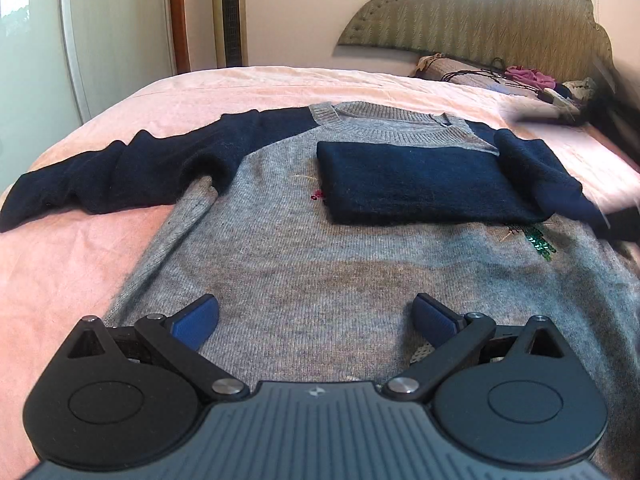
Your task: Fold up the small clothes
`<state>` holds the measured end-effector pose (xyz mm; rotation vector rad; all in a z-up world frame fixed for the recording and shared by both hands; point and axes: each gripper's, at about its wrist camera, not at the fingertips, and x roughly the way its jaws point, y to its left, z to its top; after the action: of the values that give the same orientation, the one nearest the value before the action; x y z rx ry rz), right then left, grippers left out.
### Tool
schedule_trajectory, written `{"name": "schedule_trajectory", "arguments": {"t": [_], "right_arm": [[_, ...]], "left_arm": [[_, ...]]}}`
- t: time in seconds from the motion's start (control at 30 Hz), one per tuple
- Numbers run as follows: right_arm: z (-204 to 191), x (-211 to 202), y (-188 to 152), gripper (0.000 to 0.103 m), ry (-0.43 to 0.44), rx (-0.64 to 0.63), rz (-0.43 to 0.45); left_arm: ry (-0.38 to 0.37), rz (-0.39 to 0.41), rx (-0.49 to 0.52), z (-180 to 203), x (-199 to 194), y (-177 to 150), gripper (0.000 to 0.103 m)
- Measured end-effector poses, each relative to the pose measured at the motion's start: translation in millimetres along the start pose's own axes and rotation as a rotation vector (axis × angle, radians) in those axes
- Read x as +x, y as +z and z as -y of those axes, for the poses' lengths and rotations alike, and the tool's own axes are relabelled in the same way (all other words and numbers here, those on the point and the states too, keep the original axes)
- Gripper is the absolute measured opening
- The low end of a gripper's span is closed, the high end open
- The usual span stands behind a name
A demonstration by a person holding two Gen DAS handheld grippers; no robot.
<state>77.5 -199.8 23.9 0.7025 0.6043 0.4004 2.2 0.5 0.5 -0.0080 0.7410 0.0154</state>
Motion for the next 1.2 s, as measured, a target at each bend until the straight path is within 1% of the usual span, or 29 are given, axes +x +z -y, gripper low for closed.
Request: {"name": "schedule_trajectory", "arguments": {"t": [0.03, 0.07, 0.1, 0.13, 0.17, 0.2, 0.23, 0.27, 0.3, 0.33, 0.4, 0.47, 0.5, 0.53, 0.6, 0.67, 0.73, 0.77, 0.8, 0.83, 0.87, 0.97, 1.03, 1.07, 1.1, 1.13, 1.17, 1.2], "right_arm": [[8.3, -12.9, -8.9, 0.087, -0.025, 0.001, -0.005], [19.8, -23.8, -19.7, 0.087, -0.068, -0.004, -0.011], [27.9, -39.2, -30.1, 0.079, -0.071, -0.036, 0.006], [31.7, -56.1, -34.0, 0.077, -0.082, -0.036, 0.024], [34.8, -72.7, -34.8, 0.087, -0.114, -0.028, 0.035], [35.7, -88.3, -35.3, 0.093, -0.151, -0.052, 0.045], [36.5, -103.6, -36.6, 0.102, -0.194, -0.091, 0.063], [40.1, -118.0, -36.8, 0.101, -0.227, -0.112, 0.075], [44.8, -131.0, -34.0, 0.101, -0.252, -0.111, 0.074], [50.4, -143.6, -30.8, 0.101, -0.262, -0.106, 0.078], [58.5, -162.7, -23.5, 0.101, -0.28, -0.113, 0.103], [57.6, -171.6, -15.4, 0.101, -0.298, -0.146, 0.126], [56.1, -173.8, -13.1, 0.101, -0.299, -0.162, 0.146], [54.5, -175.5, -11.4, 0.101, -0.283, -0.167, 0.169], [50.8, -172.9, -8.6, 0.103, -0.235, -0.149, 0.198], [43.1, -164.9, -5.3, 0.103, -0.188, -0.139, 0.178], [39.4, -156.7, -5.5, 0.103, -0.155, -0.137, 0.156], [38.3, -153.7, -6.0, 0.103, -0.151, -0.139, 0.145], [38.1, -150.5, -5.4, 0.103, -0.148, -0.139, 0.136], [38.5, -148.0, -3.7, 0.103, -0.149, -0.139, 0.13], [38.9, -146.5, -2.5, 0.103, -0.152, -0.139, 0.127], [40.7, -143.6, 5.1, 0.103, -0.152, -0.139, 0.132], [40.9, -141.3, 12.2, 0.103, -0.152, -0.144, 0.133], [41.4, -139.2, 16.2, 0.103, -0.146, -0.145, 0.13], [42.9, -136.3, 21.5, 0.103, -0.139, -0.142, 0.123], [44.6, -132.8, 27.1, 0.103, -0.138, -0.138, 0.119], [47.0, -128.5, 33.3, 0.103, -0.139, -0.134, 0.12], [50.7, -122.8, 41.1, 0.103, -0.132, -0.128, 0.113]], "left_arm": [[0.0, 0.0, 0.0, -0.1, -0.2, -0.2, 0.103], [-0.001, 0.0, 0.001, 0.0, -0.2, -0.1, 0.103], [-0.002, 0.0, 0.002, 0.2, -0.7, 0.1, 0.103], [-0.002, -0.001, 0.006, 0.4, -0.7, 0.6, 0.103], [-0.003, -0.002, 0.009, -0.9, -3.2, 0.0, 0.103], [-0.006, -0.006, 0.014, -1.5, -4.5, 0.1, 0.103], [-0.014, -0.016, 0.017, -2.0, -6.1, 1.3, 0.103], [-0.032, -0.037, 0.002, -4.4, -7.0, 5.0, 0.103], [-0.069, -0.061, -0.03, -8.8, -7.9, 10.9, 0.103], [-0.137, -0.081, -0.088, -16.1, -7.8, 19.5, 0.103], [-0.271, -0.129, -0.246, -31.2, -0.1, 39.5, 0.103], [-0.378, -0.205, -0.42, -44.7, 23.0, 56.5, 0.103], [-0.412, -0.249, -0.487, -49.0, 39.3, 63.3, 0.103], [-0.409, -0.255, -0.521, -51.4, 49.5, 68.4, 0.103], [-0.394, -0.233, -0.566, -52.8, 60.9, 80.5, 0.103], [-0.394, -0.246, -0.548, -47.6, 71.2, 89.3, 0.103], [-0.354, -0.238, -0.482, -36.8, 74.6, 95.7, 0.101], [-0.317, -0.228, -0.433, -28.7, 73.5, 96.2, 0.085], [-0.258, -0.219, -0.366, -19.8, 70.9, 98.9, 0.039], [-0.175, -0.223, -0.286, -12.4, 70.5, 102.3, 0.021], [-0.115, -0.221, -0.228, -6.7, 70.5, 104.5, 0.013], [-0.106, -0.18, -0.17, -1.5, 60.7, 111.3, 0.004], [-0.117, -0.103, -0.156, -6.4, 46.8, 117.9, 0.004], [-0.131, -0.057, -0.164, -12.4, 38.7, 122.9, 0.004], [-0.129, -0.014, -0.178, -19.3, 32.1, 126.0, 0.004], [-0.101, 0.017, -0.192, -28.2, 29.2, 127.1, 0.004], [-0.054, 0.022, -0.187, -35.0, 31.9, 126.6, 0.004], [0.006, -0.007, -0.17, -39.4, 43.4, 123.7, 0.004]]}}
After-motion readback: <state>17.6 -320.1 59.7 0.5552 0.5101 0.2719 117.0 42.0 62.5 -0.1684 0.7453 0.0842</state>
